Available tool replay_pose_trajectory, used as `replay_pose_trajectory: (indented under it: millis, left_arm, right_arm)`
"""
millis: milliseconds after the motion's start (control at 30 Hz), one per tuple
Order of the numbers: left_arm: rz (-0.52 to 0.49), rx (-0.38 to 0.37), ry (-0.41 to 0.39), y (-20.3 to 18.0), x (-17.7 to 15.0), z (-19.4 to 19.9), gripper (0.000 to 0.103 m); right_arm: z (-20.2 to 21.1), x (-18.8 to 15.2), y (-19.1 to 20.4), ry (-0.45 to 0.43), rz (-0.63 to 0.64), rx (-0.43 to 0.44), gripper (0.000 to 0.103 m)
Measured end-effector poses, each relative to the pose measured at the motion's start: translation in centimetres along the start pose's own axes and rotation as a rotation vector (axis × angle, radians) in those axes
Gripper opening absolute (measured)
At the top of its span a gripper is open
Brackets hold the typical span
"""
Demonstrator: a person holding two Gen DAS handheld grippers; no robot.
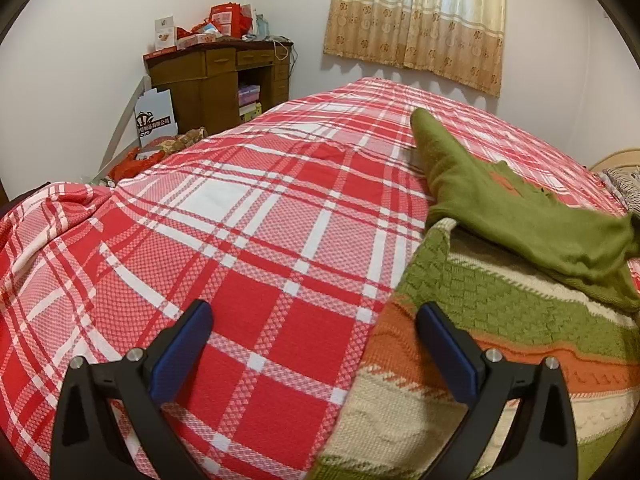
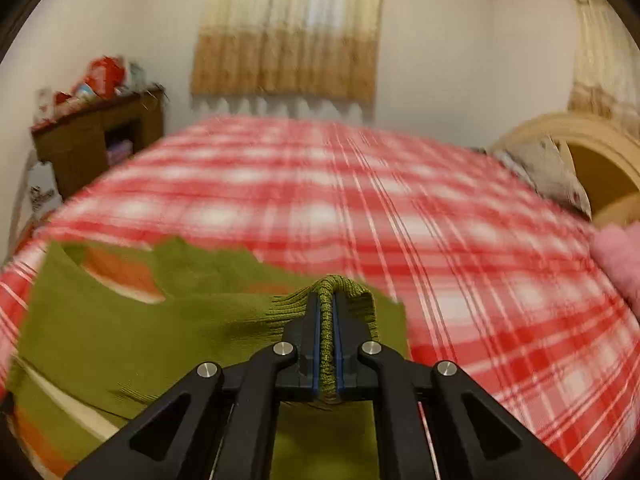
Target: Fold small clothes
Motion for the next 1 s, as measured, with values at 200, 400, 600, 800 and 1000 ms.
replay_pose_trajectory:
  millis: [200,400,600,800,1000]
  left_arm:
    - [-0.002,0.002,0.000,0.0,0.0,0.0,0.103]
    - [-0.002,0.003,0.001,0.0,0.0,0.0,0.103]
    - [-0.003,0.003,0.000,-0.1,0.0,0.0,0.103]
    - [-0.004,0.004,0.001,-0.1,0.0,0.0,0.103]
    - [-0.014,0.022,0.038,-0.2,0.3,-0.2,0.103]
  right_arm:
    - [-3.1,-4.0,-1.9,0.156,-0.082,-0.012,0.017]
    - [-0.5,-4.3,-7.1,0.097,-0.251,-0.097,0.018]
    - [0.8,-4.2,-5.7,0.103,-0.277,0.100,0.018]
    - [0.1,-4.1,-0.9,0.119,-0.254,0.205,0.018]
    - [-1.9,-5.7,2.3,0.188,-0.086,0.173,0.018]
Point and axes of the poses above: each gripper's, at about its wrist camera, not at the fingertips, and z roughly against the way its jaws point, y to its left, x to its top, the point moved 4 cm from there along -z, roughly the way its jaws point, and after that the axes turned 3 degrees about -x, right-handed, at the moved point
